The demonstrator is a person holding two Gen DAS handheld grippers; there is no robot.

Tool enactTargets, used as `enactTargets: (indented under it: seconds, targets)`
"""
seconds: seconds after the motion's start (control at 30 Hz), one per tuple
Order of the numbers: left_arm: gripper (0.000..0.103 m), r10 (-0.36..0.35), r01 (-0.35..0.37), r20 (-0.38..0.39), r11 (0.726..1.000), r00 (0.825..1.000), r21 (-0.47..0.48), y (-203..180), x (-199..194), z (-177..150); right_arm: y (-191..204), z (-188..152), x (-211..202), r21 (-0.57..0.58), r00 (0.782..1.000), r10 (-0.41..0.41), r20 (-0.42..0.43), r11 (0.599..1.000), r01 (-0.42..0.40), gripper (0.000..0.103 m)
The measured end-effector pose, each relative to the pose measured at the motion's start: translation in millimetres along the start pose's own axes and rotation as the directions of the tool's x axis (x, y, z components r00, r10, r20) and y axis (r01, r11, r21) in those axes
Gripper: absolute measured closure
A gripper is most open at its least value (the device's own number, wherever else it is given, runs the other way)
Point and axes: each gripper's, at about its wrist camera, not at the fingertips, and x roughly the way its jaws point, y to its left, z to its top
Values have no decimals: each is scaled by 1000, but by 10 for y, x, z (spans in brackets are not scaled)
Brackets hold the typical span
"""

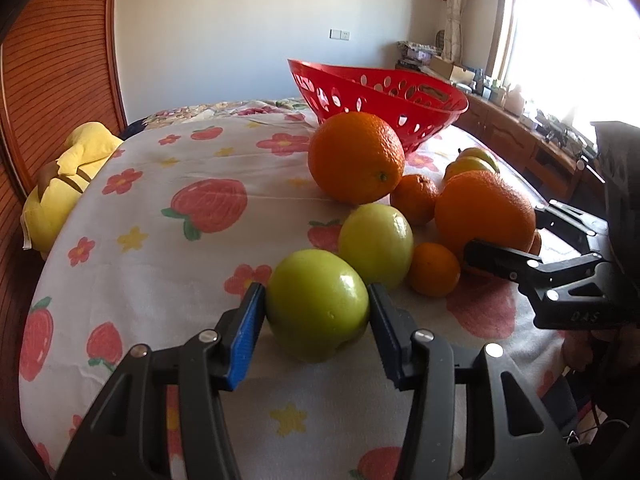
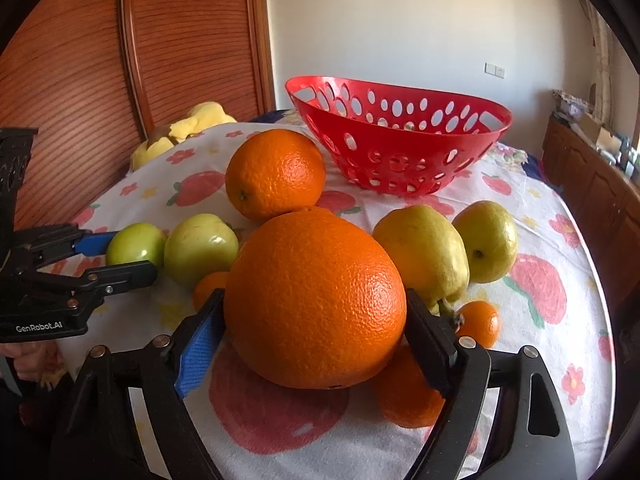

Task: Organize fruits
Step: 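Grasp the green apple with the left tool while the right tool grasps the large orange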

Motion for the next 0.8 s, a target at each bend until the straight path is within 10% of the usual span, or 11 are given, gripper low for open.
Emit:
enactTargets:
  seconds: [0.8]
  targets:
    - [52, 4, -4, 36, 1000, 999, 1, 5, -166, 30, -23, 13, -112, 23, 999, 39, 29, 999, -40, 19]
